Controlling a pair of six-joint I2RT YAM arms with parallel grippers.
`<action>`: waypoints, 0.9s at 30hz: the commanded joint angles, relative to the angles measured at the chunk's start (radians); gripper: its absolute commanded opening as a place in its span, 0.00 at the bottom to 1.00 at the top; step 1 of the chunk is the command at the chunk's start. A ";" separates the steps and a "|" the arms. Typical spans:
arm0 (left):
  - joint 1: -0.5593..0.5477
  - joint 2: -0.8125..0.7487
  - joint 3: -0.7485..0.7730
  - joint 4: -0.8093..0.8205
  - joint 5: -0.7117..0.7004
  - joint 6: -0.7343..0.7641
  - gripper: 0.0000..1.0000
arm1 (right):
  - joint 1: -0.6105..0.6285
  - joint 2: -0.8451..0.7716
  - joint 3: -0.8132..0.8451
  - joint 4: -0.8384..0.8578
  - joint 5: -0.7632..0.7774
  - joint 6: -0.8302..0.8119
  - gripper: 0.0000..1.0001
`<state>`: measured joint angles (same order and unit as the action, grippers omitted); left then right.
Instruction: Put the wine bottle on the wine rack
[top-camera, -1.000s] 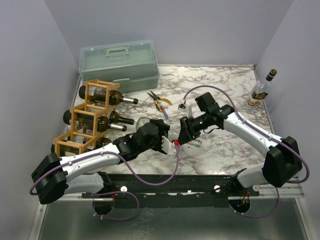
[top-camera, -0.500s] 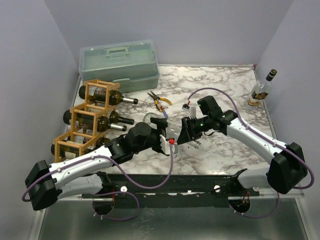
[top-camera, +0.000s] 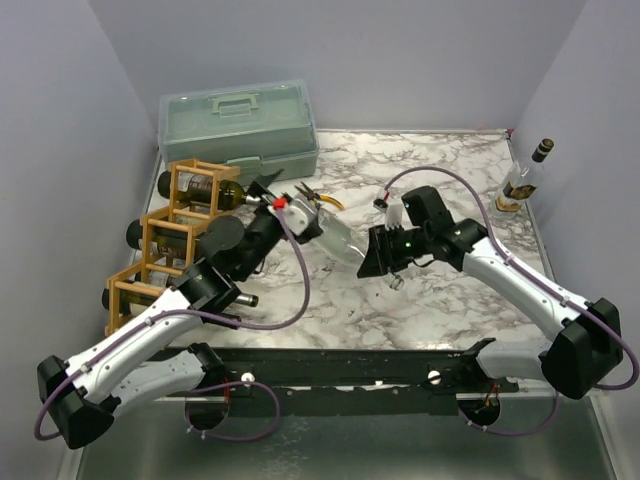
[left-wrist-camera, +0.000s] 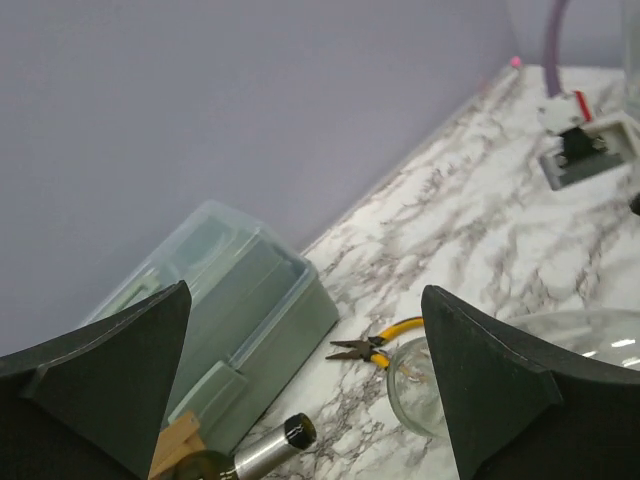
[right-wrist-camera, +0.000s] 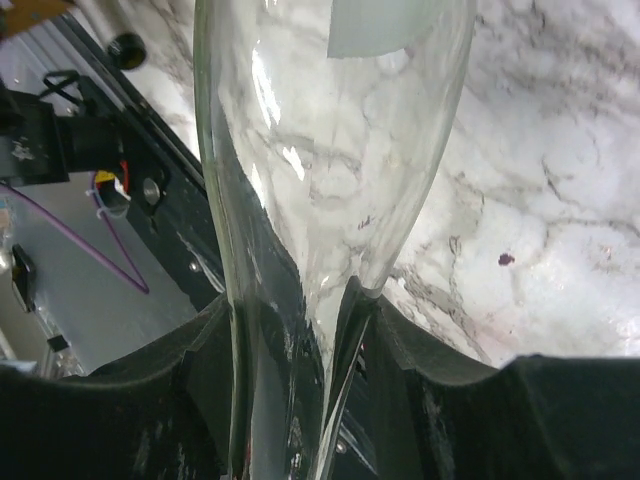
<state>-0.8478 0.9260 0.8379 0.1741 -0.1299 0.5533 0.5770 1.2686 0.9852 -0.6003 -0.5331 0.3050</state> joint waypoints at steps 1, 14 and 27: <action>0.083 -0.073 0.056 0.056 -0.122 -0.199 0.99 | 0.018 -0.034 0.164 0.208 -0.023 -0.039 0.01; 0.088 -0.150 0.349 -0.158 -0.326 -0.323 0.99 | 0.187 0.361 0.757 0.162 0.032 -0.151 0.01; 0.089 -0.271 0.449 -0.322 -0.337 -0.380 0.99 | 0.292 0.885 1.462 0.092 -0.061 -0.128 0.01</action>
<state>-0.7650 0.6785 1.2636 -0.0769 -0.4309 0.1978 0.8509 2.0796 2.2253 -0.6399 -0.5014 0.1841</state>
